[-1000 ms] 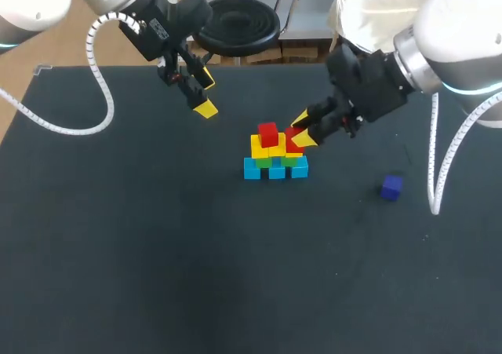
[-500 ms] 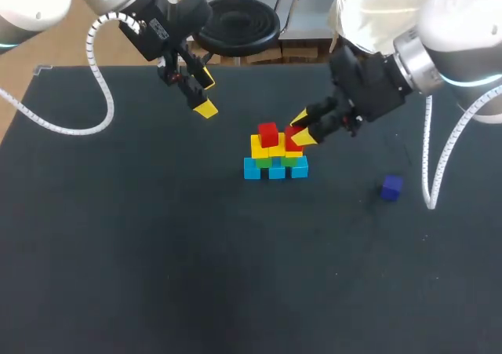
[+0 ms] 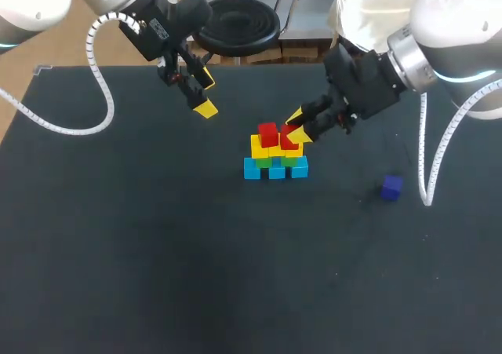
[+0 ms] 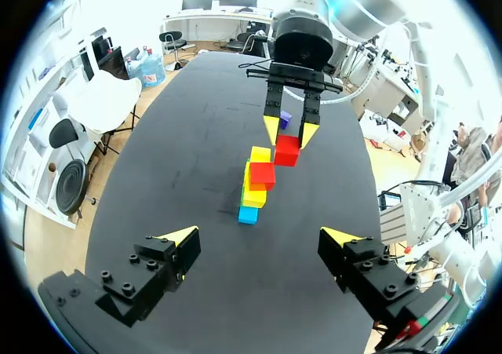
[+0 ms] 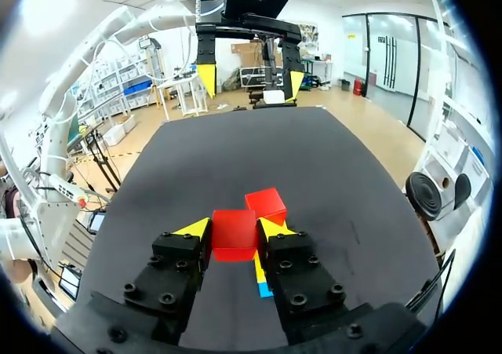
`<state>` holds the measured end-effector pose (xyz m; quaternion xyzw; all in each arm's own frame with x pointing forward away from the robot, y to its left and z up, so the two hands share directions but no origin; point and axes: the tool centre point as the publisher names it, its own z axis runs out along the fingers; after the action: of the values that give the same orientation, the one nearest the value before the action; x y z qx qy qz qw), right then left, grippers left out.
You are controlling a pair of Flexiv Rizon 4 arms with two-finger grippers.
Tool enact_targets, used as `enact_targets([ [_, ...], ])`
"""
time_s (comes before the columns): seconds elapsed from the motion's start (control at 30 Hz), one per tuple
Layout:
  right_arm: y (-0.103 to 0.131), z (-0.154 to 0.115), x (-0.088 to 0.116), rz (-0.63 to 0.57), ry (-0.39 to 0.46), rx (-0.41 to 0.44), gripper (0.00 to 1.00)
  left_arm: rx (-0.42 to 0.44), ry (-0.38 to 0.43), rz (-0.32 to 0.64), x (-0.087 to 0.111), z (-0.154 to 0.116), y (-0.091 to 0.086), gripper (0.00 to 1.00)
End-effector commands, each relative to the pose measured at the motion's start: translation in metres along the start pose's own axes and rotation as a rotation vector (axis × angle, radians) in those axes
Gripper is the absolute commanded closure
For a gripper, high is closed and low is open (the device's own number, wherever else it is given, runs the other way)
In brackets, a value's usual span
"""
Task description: Place the blue cubes, place green cubes on the blue cubes, place the yellow cubes on the green cubes, then place the red cubes on the yellow cubes, and place purple cube on the red cubes.
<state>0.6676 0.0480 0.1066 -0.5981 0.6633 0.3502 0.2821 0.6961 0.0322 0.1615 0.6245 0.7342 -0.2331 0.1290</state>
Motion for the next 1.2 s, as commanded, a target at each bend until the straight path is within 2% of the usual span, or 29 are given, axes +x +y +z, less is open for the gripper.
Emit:
enact_targets([
  [0.03, -0.002, 0.001, 0.000, 0.003, 0.000, -0.005, 1.00, -0.002, -0.003, 0.002, 0.001, 0.000, 0.000, 0.00],
  [0.53, -0.003, 0.006, -0.002, 0.006, -0.015, -0.016, 1.00, -0.002, -0.003, 0.002, 0.001, 0.000, 0.000, 0.00],
  [0.97, 0.000, -0.008, -0.002, 0.005, 0.007, 0.016, 1.00, -0.002, -0.003, 0.002, 0.001, 0.000, 0.000, 0.00],
  [1.2, -0.010, -0.012, 0.005, 0.004, 0.018, 0.035, 1.00, -0.002, -0.003, 0.002, 0.001, 0.000, 0.000, 0.00],
])
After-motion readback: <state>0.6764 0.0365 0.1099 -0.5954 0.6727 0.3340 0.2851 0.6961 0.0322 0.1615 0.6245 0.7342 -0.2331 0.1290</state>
